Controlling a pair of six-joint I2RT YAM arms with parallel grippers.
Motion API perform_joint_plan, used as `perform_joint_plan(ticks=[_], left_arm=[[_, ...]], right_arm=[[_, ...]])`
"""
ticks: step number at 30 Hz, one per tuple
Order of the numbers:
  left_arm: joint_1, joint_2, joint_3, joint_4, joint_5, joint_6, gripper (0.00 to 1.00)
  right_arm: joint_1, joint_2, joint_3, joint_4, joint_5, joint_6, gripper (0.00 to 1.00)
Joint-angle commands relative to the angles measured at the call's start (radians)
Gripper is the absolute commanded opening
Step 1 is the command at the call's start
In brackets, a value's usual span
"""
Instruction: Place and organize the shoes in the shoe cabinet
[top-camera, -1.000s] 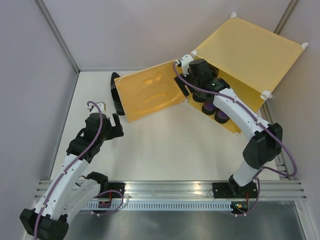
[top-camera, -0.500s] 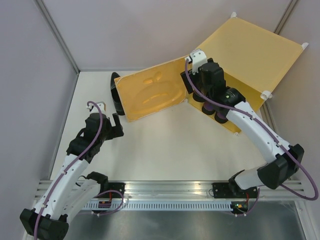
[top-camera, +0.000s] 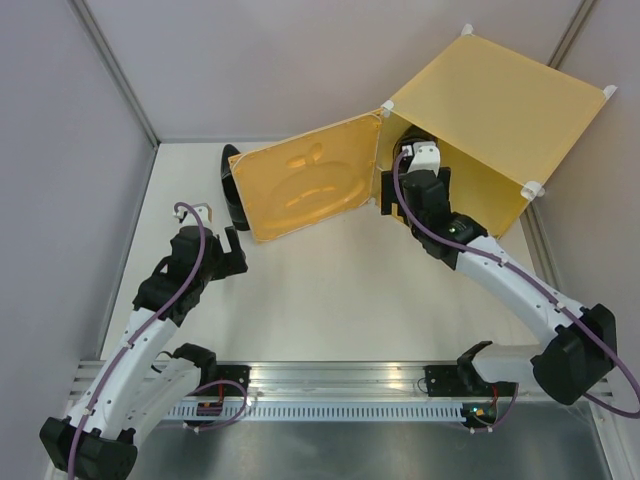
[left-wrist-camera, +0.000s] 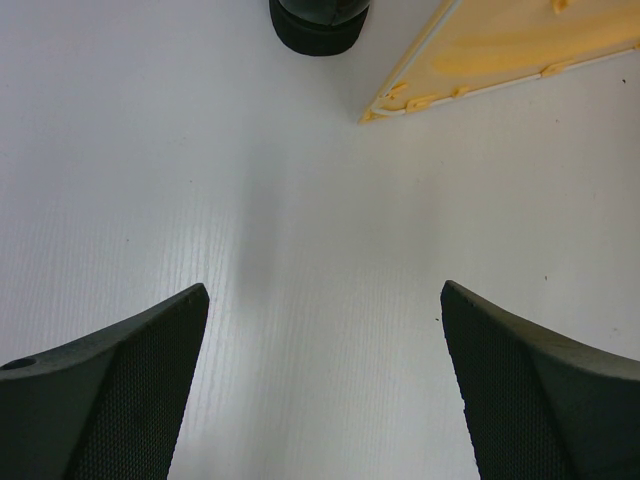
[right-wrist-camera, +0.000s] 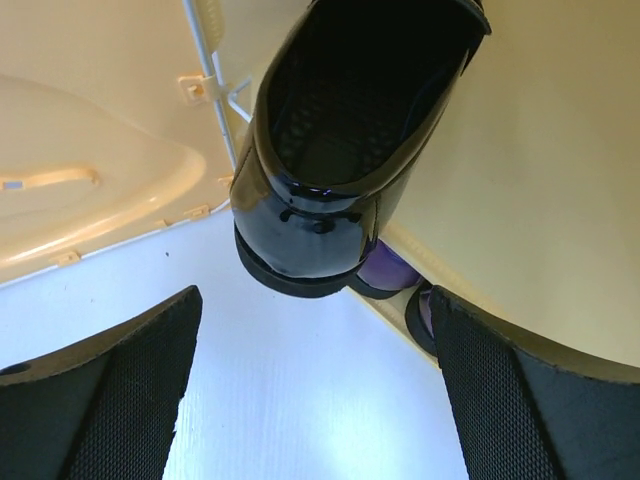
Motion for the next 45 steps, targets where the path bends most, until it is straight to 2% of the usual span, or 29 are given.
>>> perform_joint_plan(ticks=[1,7,15,22,30,31,34,35,36,37,45], left_arm=[[0.003,-0.006,-0.005,0.025,0.010,0.039,1.00],[0.005,-0.005,-0.006,0.025,0.008,0.037,1.00],[0.003,-0.006,-0.005,0.025,0.012,0.039,1.00],[0.003,-0.006,-0.005,0.026,0.016,0.040,1.00],[0.005,-0.009,-0.006,0.029,0.021,0.042,1.00],[0.003,-0.011,-0.008,0.029,0.021,0.042,1.00],[0.005,-0.011,-0.008,0.028,0.021,0.042,1.00],[0.003,-0.011,-0.008,0.029,0.021,0.042,1.00],[0.003,-0.011,-0.008,0.029,0.021,0.042,1.00],[0.003,-0.011,-0.008,0.029,0.021,0.042,1.00],[0.003,-0.017,-0.009,0.029,0.019,0.042,1.00]], right_arm=[[0.002,0.011,-0.028,0.149,0.081,0.110,0.98],[-0.001,0.111,-0.013,0.259,0.160,0.171,0.98],[-0.023,0.234,0.034,0.311,0.173,0.202,0.97],[-0.027,0.296,0.056,0.373,0.226,0.189,0.88],[-0.037,0.338,0.070,0.377,0.272,0.192,0.63],[-0.035,0.339,0.074,0.371,0.279,0.192,0.51],[-0.038,0.332,0.068,0.368,0.315,0.199,0.32],[-0.038,0.321,0.065,0.377,0.340,0.203,0.20],[-0.037,0.316,0.062,0.385,0.348,0.205,0.14],[-0.038,0.307,0.057,0.399,0.358,0.206,0.03],[-0.052,0.303,0.102,0.420,0.512,0.192,0.01]])
